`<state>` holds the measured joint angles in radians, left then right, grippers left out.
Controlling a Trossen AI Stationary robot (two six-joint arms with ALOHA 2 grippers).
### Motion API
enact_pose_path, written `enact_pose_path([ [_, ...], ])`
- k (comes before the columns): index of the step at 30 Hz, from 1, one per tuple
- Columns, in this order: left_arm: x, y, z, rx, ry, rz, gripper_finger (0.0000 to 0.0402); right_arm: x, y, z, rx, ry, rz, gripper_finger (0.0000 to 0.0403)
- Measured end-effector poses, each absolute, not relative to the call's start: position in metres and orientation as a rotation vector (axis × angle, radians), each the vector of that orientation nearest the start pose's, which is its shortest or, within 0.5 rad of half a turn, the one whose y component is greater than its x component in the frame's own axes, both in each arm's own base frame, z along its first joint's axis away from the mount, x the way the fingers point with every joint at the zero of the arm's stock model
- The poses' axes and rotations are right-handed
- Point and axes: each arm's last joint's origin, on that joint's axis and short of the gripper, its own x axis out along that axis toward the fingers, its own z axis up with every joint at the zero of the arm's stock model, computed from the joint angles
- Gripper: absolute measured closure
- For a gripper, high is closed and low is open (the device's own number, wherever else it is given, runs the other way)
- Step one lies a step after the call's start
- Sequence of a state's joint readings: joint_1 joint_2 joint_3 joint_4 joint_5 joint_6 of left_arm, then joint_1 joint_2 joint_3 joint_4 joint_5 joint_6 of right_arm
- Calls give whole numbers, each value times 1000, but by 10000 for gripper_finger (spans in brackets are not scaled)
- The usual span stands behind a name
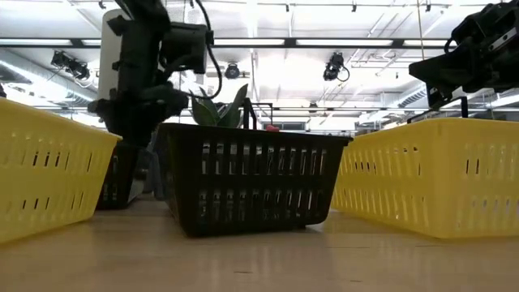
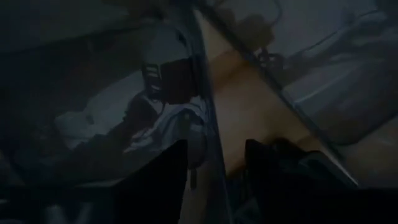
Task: Stack baskets on shelf by color
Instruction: Stack the left transparent black bin into the top middle transparent black bin
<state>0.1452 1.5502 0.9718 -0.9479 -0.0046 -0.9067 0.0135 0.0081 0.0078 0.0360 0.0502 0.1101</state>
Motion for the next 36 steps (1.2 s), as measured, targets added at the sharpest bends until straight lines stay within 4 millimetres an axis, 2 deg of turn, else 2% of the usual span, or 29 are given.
enact_pose_path([
  [10, 250, 36, 170, -900, 1342, 813, 293, 98, 0, 169, 111, -38, -35, 384],
  [16, 248, 35, 169, -912, 1348, 832, 385, 98, 0, 169, 111, -38, -35, 384],
  [24, 245, 34, 173, -933, 1373, 807, 395, 98, 0, 169, 111, -38, -35, 384],
  [30, 241, 29, 202, -942, 1368, 777, 395, 98, 0, 169, 111, -39, -34, 384],
  [36, 243, 26, 248, -967, 1331, 717, 395, 98, 0, 170, 112, -51, -42, 384],
])
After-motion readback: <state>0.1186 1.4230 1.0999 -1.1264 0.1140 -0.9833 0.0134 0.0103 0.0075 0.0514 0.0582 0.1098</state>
